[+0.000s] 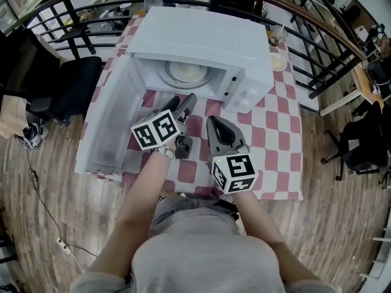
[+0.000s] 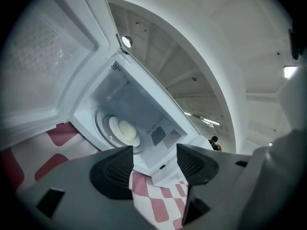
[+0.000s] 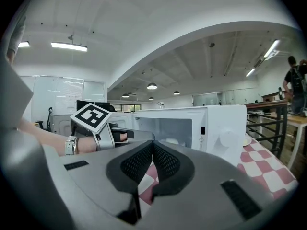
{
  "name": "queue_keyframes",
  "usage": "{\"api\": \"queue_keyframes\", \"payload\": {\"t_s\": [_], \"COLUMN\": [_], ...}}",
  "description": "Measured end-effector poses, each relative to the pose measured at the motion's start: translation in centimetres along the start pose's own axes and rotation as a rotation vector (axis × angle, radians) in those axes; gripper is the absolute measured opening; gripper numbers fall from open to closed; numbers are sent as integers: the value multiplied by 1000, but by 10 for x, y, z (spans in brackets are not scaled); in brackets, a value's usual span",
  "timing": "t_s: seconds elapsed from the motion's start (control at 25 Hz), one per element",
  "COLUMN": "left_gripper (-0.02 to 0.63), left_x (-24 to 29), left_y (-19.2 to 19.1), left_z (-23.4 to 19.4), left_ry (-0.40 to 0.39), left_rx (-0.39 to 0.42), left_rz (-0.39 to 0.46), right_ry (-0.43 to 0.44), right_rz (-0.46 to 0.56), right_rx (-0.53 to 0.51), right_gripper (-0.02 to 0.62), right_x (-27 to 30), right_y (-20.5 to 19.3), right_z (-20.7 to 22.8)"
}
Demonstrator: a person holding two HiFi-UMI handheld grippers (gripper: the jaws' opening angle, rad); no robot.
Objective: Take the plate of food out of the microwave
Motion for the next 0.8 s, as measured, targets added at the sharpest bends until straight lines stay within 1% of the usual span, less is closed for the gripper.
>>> {"api": "queue_keyframes", "payload": {"t_s": [0.2, 0.56, 0.8], "left_gripper": [275, 275, 275], "left_x": [18, 48, 69], "left_y": [-2, -4, -12], "left_z": [-19, -56, -80], "left_ry": [26, 111, 165], "left_rx": [-100, -274, -401], "left_rz": [-32, -44, -82], "right_ry": [4, 0, -9], "right_rz": [-12, -45, -60], "right_rx": [19, 44, 61], "right_gripper": [26, 26, 26], "right_x": [13, 30, 41], "right_y": [-4, -15, -23], "right_z": [7, 18, 26]}}
Point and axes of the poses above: the fingertips, and each gripper's own axes: x forward along the fingers, z to its right, y out of its top, the point moved 3 cm from there along -x, backward along the fingers, and after that the axes turned 8 degrees about y, right-handed, at the moved point
